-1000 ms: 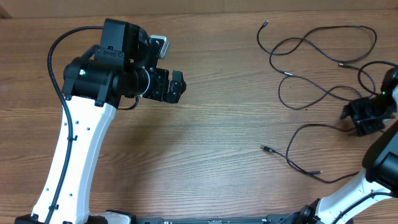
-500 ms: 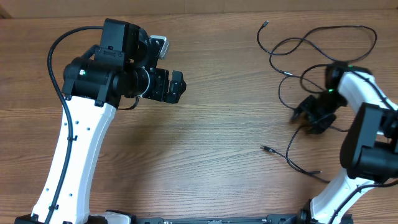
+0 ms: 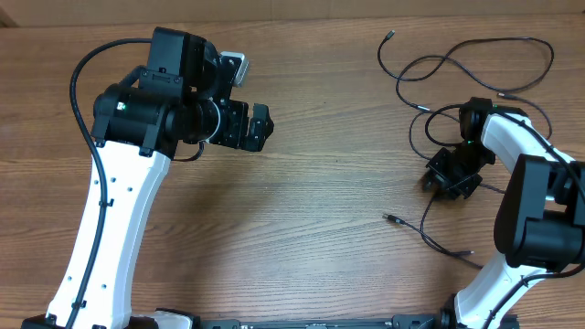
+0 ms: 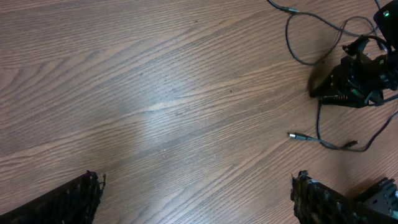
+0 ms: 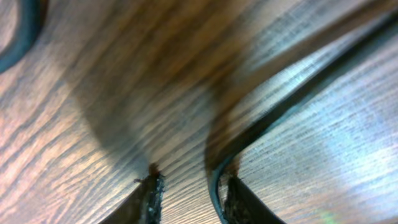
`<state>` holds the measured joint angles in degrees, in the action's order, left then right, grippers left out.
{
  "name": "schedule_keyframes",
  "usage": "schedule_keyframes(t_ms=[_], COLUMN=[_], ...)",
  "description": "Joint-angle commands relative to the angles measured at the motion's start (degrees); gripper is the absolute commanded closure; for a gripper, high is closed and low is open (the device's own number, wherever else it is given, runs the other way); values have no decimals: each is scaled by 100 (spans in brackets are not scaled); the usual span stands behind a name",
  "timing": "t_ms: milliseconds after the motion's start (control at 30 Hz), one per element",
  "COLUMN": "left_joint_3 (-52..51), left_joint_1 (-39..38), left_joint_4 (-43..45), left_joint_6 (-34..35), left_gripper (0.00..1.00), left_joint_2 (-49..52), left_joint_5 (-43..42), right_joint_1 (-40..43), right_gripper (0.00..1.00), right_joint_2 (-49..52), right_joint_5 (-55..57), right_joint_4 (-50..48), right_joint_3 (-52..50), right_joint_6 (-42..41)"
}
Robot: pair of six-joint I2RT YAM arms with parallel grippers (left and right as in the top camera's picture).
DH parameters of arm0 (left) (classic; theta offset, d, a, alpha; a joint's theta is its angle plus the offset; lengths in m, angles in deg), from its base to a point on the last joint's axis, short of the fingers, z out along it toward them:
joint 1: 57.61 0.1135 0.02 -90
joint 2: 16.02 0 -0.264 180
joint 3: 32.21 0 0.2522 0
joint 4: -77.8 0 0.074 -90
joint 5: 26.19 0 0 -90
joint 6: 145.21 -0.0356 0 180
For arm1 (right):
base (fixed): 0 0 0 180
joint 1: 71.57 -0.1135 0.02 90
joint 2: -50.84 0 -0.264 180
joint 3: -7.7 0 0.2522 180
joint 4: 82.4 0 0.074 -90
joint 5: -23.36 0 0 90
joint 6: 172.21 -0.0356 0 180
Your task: Untangle cables
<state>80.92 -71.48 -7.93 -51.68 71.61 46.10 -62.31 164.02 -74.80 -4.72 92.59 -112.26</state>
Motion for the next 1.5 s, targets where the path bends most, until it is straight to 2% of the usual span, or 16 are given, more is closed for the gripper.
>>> schedule_keyframes(t_ms=[0, 200, 300, 767, 967, 1133, 1167, 1467], left_joint_3=[0, 0, 0, 0, 0, 0, 0, 0], left_joint_1=[-2, -2, -2, -2, -2, -2, -2, -2], left_joint_4=[33, 24, 26, 74, 63, 66, 63, 66], left_joint_6=[79, 79, 79, 79, 79, 79, 79, 79], left_gripper=[0, 0, 0, 0, 1, 0, 1, 0], left_joint_2=[-74, -74, -74, -74, -74, -74, -74, -74], left_joint_5=[31, 31, 28, 28, 28, 28, 28, 28], right_joint_1=[-20, -20, -20, -20, 0, 13, 13, 4], right_gripper=[73, 79, 83, 84, 76, 54, 52, 51], right_joint_2=[-2, -2, -2, -2, -7, -136, -197, -1259], right_joint_5=[197, 72, -160, -452, -498, -503, -505, -498], right_joint_4=[-201, -369, -485, -730, -461, 142, 258, 1311], right_joint_3=[-144, -142, -142, -140, 72, 522, 590, 693], right_joint_6=[-39, -603, -597, -595, -400, 50, 111, 518])
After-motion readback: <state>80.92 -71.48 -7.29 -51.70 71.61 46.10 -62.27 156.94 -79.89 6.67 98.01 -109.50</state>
